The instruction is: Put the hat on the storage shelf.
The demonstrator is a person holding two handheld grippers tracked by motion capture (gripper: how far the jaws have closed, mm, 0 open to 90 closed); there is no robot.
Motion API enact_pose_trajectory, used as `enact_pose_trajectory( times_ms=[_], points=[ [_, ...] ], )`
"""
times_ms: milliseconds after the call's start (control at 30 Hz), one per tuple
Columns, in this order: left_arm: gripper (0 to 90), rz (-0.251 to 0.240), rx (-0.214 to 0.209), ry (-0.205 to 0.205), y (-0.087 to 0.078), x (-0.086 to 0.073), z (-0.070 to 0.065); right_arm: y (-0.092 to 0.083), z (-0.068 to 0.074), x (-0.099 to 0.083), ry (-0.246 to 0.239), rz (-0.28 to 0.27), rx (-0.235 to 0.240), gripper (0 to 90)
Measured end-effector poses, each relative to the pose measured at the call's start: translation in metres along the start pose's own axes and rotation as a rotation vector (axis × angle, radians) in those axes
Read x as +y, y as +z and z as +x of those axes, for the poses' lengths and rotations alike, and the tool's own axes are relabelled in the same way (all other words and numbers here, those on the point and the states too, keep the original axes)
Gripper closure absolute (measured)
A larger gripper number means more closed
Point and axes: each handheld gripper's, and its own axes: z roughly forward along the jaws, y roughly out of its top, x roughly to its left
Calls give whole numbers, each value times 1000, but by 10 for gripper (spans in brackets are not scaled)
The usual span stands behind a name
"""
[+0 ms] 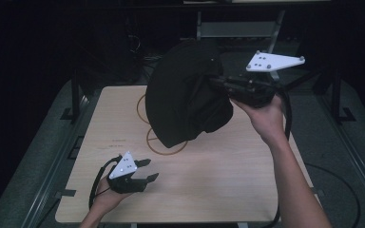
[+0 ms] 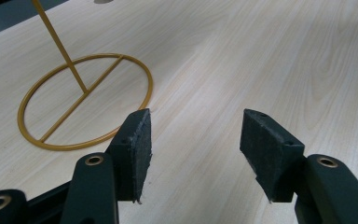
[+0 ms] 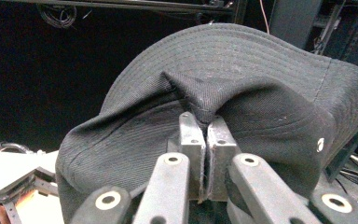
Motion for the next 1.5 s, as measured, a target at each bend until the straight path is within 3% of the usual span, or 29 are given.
enact_pose_trajectory(
  times_ms=[233, 300, 600, 1333, 1500],
  points=[
    [428, 13, -12, 19, -1, 0, 0, 23, 0, 20, -11, 24, 28, 876],
    [428, 4, -25, 5, -2, 0, 0, 30, -1, 24, -11, 32, 35, 876],
    [417, 9, -30, 16, 0, 1, -3, 61, -5, 35, -4, 58, 54, 875],
    [411, 18, -37, 35, 3, -1, -5, 95, -11, 43, 0, 95, 57, 873],
    [407, 32, -37, 60, 4, -1, -8, 107, -12, 46, 8, 112, 63, 873]
  ],
)
